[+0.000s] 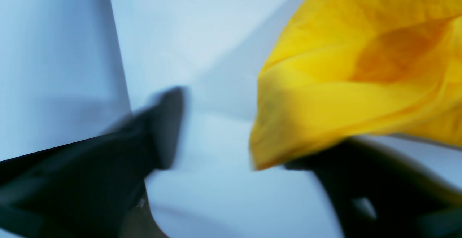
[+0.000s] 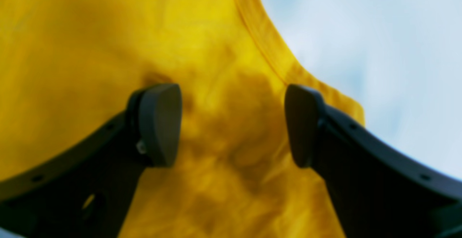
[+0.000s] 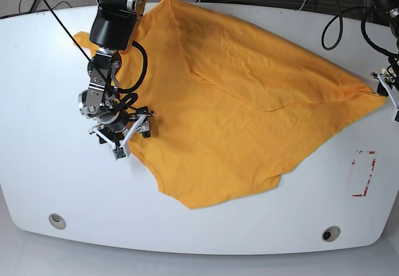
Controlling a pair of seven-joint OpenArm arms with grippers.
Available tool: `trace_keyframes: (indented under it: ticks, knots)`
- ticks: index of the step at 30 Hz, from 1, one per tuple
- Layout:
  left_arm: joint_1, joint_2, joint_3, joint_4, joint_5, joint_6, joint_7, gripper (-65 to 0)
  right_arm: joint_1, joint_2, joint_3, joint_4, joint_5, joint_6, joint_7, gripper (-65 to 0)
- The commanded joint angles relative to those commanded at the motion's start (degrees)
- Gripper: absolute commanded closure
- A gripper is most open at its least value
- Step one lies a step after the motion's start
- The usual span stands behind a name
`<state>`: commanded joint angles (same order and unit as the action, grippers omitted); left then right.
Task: Layout the t-shirt on the table in an organized manner, then fold the t-shirt properly
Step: 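Release the shirt with the left gripper and lower it onto the cloth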
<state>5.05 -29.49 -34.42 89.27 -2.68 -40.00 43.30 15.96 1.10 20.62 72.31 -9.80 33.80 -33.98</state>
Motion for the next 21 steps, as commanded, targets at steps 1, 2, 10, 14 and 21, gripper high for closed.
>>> trace_keyframes:
  ticks: [1,2,10,14,21]
  knots:
    - [0.0,0.0,-0.4,0.1,0.0,0.0,0.0,-44.4,0.0,0.0,0.1,0.0,0.0,0.00,0.0,-42.5]
    - [0.0,0.0,-1.1,0.2,-0.1,0.0,0.0,-44.4,-0.1,0.0,0.1,0.1,0.0,0.00,0.0,-42.0]
    - [-2.7,0.3,-6.6,5.5,-0.4,0.0,0.4,-44.6,-1.1,0.0,0.0,1.8,0.0,0.00,0.0,-22.4]
    - [-3.7,0.4,-8.4,9.3,-0.4,0.0,0.4,-44.6,-2.5,-0.3,-0.3,5.3,0.1,0.09,-0.2,-12.2]
    - [-3.5,0.2,-8.9,11.3,-0.4,0.0,0.4,-44.9,-3.3,-1.0,-3.3,9.1,0.0,0.09,-0.4,-8.7]
